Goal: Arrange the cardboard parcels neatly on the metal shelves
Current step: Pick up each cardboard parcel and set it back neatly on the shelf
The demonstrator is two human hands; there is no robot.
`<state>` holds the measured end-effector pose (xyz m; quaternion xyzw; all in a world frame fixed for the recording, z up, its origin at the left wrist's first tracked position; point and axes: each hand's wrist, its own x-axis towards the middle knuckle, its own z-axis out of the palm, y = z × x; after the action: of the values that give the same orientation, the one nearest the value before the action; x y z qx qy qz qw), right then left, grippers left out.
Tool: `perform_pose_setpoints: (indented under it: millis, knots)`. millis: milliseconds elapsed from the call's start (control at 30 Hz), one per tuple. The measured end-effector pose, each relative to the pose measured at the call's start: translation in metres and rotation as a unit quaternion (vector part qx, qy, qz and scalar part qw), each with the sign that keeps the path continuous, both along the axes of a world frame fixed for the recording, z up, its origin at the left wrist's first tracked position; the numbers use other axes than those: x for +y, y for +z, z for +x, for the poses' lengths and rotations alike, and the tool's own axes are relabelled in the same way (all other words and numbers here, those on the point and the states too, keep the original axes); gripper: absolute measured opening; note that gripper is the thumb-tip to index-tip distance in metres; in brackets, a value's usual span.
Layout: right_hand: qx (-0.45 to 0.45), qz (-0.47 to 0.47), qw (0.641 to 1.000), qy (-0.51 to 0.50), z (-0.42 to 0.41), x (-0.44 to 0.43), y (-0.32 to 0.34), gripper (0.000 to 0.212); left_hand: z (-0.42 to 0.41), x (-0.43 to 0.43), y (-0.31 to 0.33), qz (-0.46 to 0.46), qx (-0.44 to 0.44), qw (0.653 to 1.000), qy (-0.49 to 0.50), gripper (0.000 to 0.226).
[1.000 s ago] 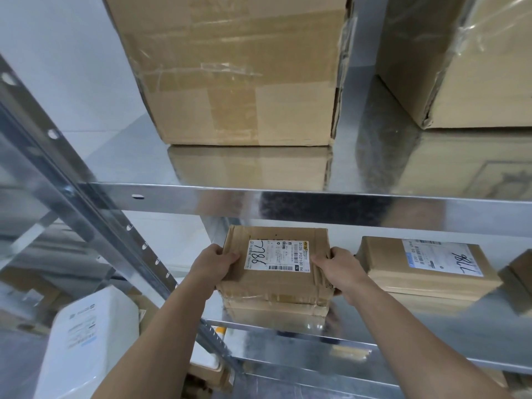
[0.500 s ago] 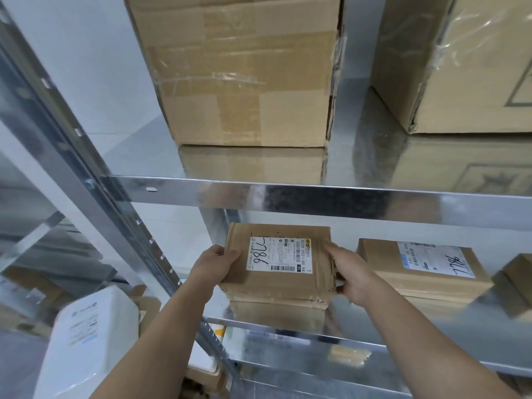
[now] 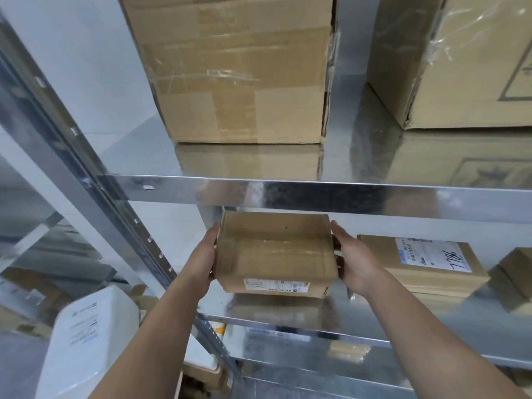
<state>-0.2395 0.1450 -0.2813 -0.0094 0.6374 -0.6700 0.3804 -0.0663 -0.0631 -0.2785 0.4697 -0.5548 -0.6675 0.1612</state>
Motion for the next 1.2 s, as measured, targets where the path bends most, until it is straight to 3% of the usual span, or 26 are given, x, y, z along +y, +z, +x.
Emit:
perform_pose_setpoints:
  millis: [367,600,933,1200]
  knots:
    - [0.082,0.085,0.988,0.104,-0.004,-0.009,-0.021,0.030,-0.004,-0.012,-0.025,0.001,-0.076,0.995,-0.057,0.044]
    - [0.133,0.147,0.976,0.092,-0.007,-0.013,-0.039,0.035,-0.007,-0.011,-0.041,-0.019,-0.106,0.992,-0.059,0.053]
    - [0.163,0.182,0.966,0.084,-0.011,-0.019,-0.048,0.025,-0.018,-0.007,-0.034,-0.067,-0.154,0.983,-0.075,0.037]
    - [0.169,0.206,0.960,0.087,-0.013,-0.023,-0.049,0.026,-0.023,-0.009,-0.036,-0.091,-0.175,0.977,-0.078,0.042]
